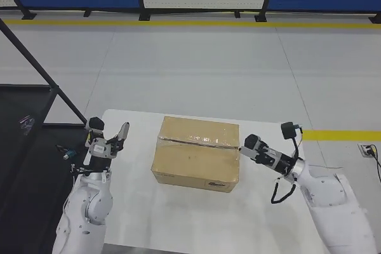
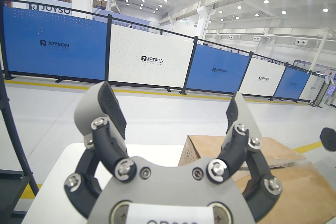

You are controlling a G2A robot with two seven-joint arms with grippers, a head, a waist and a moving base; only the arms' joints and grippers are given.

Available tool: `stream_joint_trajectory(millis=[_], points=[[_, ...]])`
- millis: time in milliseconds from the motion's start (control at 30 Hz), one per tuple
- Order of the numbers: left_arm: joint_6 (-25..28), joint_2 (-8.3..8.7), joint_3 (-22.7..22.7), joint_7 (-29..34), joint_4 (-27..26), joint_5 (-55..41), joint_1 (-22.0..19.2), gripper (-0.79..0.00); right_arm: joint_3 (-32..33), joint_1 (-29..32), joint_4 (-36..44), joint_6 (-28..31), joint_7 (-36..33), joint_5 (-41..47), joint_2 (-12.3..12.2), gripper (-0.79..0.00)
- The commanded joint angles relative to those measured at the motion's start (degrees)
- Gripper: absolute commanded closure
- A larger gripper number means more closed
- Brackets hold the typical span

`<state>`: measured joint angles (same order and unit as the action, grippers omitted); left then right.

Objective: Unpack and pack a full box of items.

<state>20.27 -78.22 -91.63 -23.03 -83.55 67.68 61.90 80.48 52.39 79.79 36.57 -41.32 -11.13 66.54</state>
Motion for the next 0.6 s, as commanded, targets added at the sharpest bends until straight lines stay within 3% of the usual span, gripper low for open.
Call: stream_joint_trajectory(millis=[0,100,200,367,467,567], points=[[0.1,0.08,-0.1,-0.1,0.4,-0.4,0.4,-0.785,0.0,0.0,0.0,0.0,0.0,7.8,0.0,-0.785],[0.6,0.21,-0.1,0.3,0.9,-1.1,0.5,-0.785,0.0,0.1,-0.1,-0.2,-0.4,6.0,-0.1,-0.785],[0.8,0.27,0.5,0.8,1.4,-1.0,0.2,-0.785,-0.5,1.5,4.5,1.5,2.9,-7.5,-0.4,-0.785],[1.0,0.28,2.0,1.5,1.9,-1.1,-0.6,-0.785,-6.4,2.7,15.2,-4.4,8.2,-37.0,-0.2,-0.785],[0.9,0.29,2.7,1.7,2.3,-1.0,-1.0,-0.785,-10.9,2.2,18.3,-12.3,6.9,-48.3,0.3,-0.785],[0.8,0.33,3.2,1.6,2.6,-0.9,-1.2,-0.785,-12.7,1.3,19.0,-16.8,6.2,-52.4,0.6,-0.785]])
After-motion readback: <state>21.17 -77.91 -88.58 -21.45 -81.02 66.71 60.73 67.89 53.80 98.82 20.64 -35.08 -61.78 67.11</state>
